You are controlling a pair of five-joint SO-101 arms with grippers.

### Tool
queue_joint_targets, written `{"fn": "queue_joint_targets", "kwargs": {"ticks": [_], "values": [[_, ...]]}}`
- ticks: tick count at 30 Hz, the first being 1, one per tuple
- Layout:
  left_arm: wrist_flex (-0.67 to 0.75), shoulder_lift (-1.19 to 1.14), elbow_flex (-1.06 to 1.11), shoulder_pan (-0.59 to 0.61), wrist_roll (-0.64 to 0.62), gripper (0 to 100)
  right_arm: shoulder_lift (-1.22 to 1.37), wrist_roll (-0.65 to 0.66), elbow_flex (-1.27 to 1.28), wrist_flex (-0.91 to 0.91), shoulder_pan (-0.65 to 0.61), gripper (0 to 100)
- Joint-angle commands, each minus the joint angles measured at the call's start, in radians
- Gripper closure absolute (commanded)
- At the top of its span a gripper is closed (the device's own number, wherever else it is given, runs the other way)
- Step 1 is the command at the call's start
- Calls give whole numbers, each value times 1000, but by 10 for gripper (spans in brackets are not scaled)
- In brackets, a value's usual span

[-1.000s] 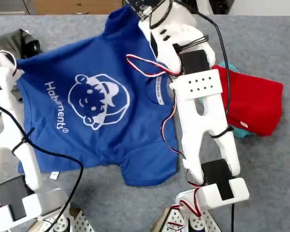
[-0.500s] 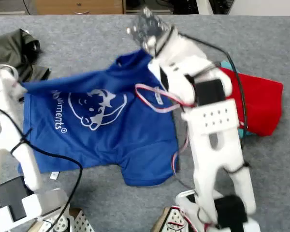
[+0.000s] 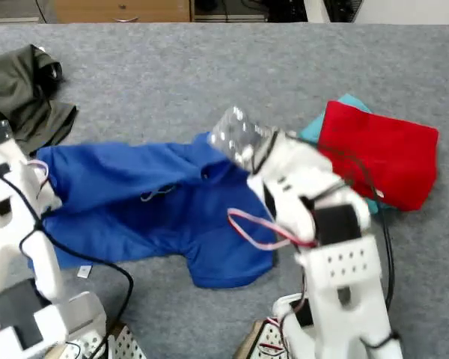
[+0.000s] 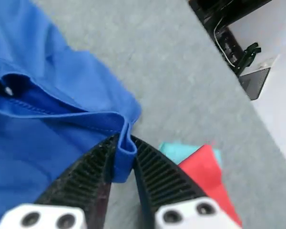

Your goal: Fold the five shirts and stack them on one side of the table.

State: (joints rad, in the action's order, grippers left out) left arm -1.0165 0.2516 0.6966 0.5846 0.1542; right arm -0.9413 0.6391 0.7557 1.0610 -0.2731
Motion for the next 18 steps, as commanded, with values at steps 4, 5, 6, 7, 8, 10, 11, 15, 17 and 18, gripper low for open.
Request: {"fn": "queue_joint_targets", "kwargs": {"ticks": [4, 5, 6, 7, 8, 10, 11, 15, 17, 18], "values": [[-41, 289, 129, 43, 68, 982, -231, 34, 170, 138, 21, 995], [-64, 337, 141, 44, 78, 982, -254, 54, 189, 161, 21, 995], [-89, 381, 153, 44, 91, 982, -274, 71, 209, 183, 21, 995], [-115, 426, 163, 44, 97, 982, -294, 84, 228, 201, 21, 995], [-141, 466, 164, 43, 98, 982, -311, 94, 245, 218, 21, 995], [-183, 529, 166, 43, 98, 982, -351, 115, 272, 247, 19, 995], [-198, 556, 166, 43, 98, 982, -369, 124, 283, 259, 19, 995], [-244, 601, 169, 41, 92, 982, -433, 167, 325, 316, 18, 995], [-249, 601, 169, 61, 91, 982, -463, 186, 341, 348, 18, 995], [-247, 601, 172, 77, 91, 982, -478, 193, 346, 365, 18, 995]]}}
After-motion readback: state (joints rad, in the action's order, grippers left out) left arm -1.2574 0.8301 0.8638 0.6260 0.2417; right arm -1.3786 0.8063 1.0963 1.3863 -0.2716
